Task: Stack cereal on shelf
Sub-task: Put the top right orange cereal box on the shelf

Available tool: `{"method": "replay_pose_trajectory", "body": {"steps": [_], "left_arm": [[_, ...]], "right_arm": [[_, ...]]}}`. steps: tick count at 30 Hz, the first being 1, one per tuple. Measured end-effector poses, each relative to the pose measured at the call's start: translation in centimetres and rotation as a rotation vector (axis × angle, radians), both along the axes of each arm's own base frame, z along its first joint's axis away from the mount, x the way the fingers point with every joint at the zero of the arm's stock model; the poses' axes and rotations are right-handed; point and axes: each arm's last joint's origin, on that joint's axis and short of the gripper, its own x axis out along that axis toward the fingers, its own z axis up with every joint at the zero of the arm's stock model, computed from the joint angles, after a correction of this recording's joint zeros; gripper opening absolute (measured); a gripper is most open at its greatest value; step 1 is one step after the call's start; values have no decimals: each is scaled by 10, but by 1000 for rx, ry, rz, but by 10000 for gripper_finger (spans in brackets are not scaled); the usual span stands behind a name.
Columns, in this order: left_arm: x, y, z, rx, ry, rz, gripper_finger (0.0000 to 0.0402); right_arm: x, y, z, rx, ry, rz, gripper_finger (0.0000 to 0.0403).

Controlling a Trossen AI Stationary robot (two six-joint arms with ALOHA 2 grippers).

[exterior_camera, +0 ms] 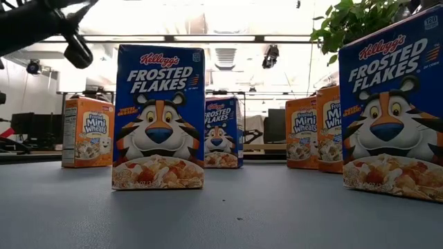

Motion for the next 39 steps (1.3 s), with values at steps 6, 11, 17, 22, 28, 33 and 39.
{"method": "replay_pose_trajectory", "body": {"steps": [6,11,17,22,28,33,39], "left_arm": [[-3,1,14,124,-28,112,0],[2,2,27,86,17,136,0],[18,3,51,156,101,168,0],[36,3,72,262,227,160,0],[50,4,91,468,545,184,0],[56,5,90,608,640,230,0],[55,5,84,655,652,242,0]], "right_arm": [[10,0,24,-90,57,-17,11],[36,0,48,-167,168,-19,11],[65,1,76,-246,261,-16,11],[91,1,91,-293,320,-12,11],[119,1,104,-264,388,-10,11],[141,2,102,-141,592,10,11],[162,4,103,54,871,-11,11]]}}
